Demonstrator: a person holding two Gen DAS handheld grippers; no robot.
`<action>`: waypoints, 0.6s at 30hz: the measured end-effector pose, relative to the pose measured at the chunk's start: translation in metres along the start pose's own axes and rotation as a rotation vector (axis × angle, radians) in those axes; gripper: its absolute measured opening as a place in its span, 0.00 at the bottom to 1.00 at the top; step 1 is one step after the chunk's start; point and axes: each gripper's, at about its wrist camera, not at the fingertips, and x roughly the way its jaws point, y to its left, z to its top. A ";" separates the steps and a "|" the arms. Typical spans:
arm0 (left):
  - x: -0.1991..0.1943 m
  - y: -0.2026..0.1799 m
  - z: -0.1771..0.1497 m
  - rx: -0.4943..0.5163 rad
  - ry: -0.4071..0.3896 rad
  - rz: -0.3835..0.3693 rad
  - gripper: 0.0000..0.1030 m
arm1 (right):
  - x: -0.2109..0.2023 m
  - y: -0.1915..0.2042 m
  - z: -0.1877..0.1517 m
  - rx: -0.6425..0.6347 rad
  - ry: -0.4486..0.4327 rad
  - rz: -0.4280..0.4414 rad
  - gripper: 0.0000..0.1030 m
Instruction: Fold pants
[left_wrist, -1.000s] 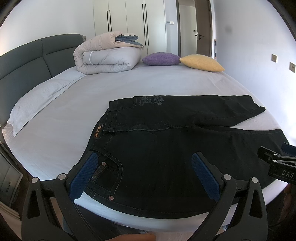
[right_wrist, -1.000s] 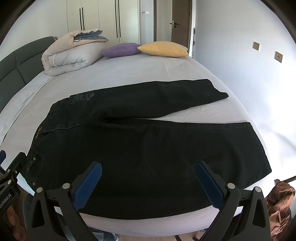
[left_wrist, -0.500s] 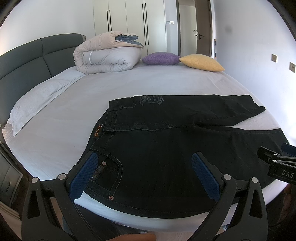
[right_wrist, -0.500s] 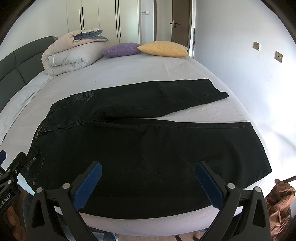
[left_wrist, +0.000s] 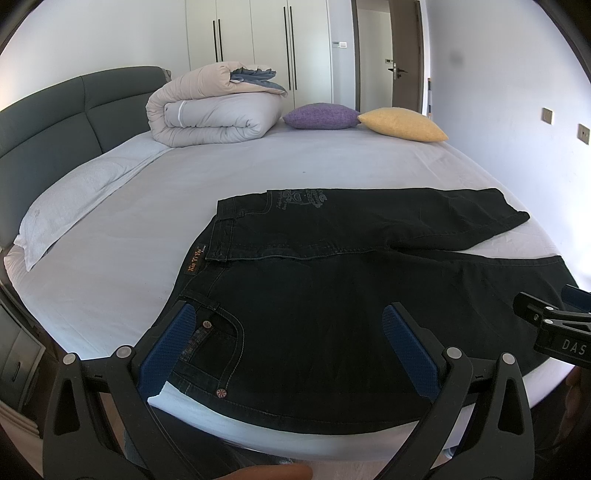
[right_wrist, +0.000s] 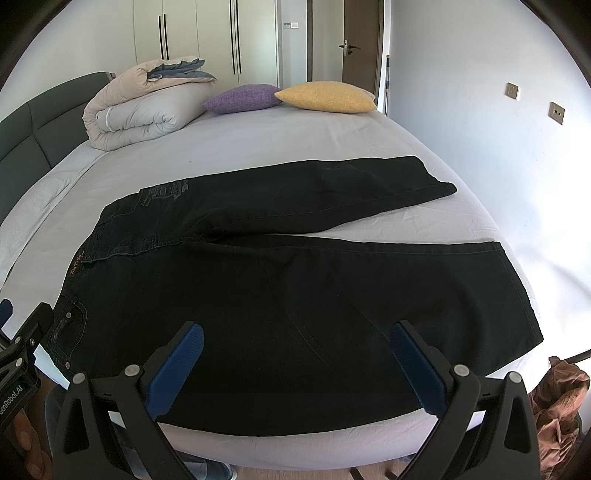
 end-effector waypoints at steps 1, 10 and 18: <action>0.000 0.000 0.000 0.000 0.000 0.000 1.00 | 0.000 0.000 0.001 -0.001 0.000 0.000 1.00; 0.001 -0.001 -0.002 0.000 0.001 -0.001 1.00 | -0.001 -0.001 0.002 -0.001 0.000 0.001 1.00; 0.001 -0.003 -0.005 0.000 0.003 -0.003 1.00 | 0.003 0.000 0.001 -0.001 0.002 0.000 1.00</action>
